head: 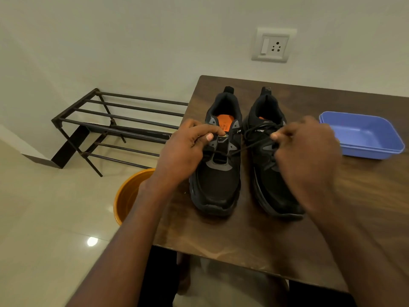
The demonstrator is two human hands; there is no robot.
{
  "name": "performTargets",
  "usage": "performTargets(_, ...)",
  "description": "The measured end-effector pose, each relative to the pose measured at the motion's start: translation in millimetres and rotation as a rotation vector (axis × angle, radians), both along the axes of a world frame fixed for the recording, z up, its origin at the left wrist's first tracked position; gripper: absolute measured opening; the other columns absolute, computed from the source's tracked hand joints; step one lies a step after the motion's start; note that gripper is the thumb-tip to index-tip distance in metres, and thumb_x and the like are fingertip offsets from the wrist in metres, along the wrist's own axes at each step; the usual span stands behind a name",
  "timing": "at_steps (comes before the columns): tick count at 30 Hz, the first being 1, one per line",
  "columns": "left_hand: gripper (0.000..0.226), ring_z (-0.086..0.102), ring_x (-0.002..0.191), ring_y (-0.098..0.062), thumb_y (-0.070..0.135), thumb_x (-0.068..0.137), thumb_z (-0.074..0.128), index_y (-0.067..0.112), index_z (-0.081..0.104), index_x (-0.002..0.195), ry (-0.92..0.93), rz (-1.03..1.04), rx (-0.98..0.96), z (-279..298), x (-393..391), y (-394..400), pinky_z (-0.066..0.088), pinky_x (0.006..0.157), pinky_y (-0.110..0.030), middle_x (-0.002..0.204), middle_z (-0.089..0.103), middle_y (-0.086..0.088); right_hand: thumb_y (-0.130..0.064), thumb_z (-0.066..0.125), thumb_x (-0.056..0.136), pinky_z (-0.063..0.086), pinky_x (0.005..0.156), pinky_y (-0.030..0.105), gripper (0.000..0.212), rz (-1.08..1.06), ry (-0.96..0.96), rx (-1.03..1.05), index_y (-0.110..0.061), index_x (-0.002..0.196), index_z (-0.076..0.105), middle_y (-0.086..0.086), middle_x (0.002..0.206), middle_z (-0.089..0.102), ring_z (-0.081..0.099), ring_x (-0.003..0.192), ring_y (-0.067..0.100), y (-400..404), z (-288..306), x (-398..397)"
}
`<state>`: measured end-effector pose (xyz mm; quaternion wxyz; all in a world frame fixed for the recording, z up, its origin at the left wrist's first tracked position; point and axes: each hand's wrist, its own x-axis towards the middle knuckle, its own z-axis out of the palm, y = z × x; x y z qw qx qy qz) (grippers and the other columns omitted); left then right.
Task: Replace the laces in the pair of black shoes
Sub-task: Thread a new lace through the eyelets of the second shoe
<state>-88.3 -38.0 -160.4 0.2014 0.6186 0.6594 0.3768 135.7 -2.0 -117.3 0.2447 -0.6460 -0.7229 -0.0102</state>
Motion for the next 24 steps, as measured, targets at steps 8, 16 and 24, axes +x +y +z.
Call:
performTargets(8, 0.030, 0.055, 0.110, -0.009, 0.020, 0.107, 0.052, 0.038, 0.069, 0.124, 0.004, -0.016, 0.008, 0, 0, -1, 0.050, 0.094, -0.029, 0.114, 0.054, 0.007, -0.042, 0.062, 0.098, 0.045, 0.099, 0.045, 0.032, 0.290, -0.103, -0.090, -0.026, 0.124, 0.067, -0.001, 0.134, 0.054, 0.044, 0.123, 0.025, -25, -3, -35)
performTargets(16, 0.035, 0.056, 0.115, -0.008, 0.012, 0.107, 0.050, 0.038, 0.072, 0.117, -0.057, -0.020, 0.005, 0, -2, -1, 0.050, 0.093, -0.020, 0.118, 0.056, 0.007, -0.028, 0.073, 0.093, 0.042, 0.086, 0.045, 0.017, -0.052, -0.090, -0.073, -0.018, 0.106, 0.076, 0.009, 0.115, 0.063, 0.052, 0.110, 0.033, -4, 4, 3)
performTargets(24, 0.044, 0.061, 0.106, -0.013, 0.014, 0.099, 0.066, 0.040, 0.062, 0.134, -0.083, -0.060, -0.066, 7, -6, -9, 0.056, 0.089, -0.022, 0.114, 0.055, 0.002, -0.040, 0.063, 0.099, 0.044, 0.101, 0.045, 0.028, 0.314, -0.067, -0.195, -0.030, 0.125, 0.067, -0.005, 0.127, 0.063, 0.048, 0.123, 0.023, -20, -5, -29)
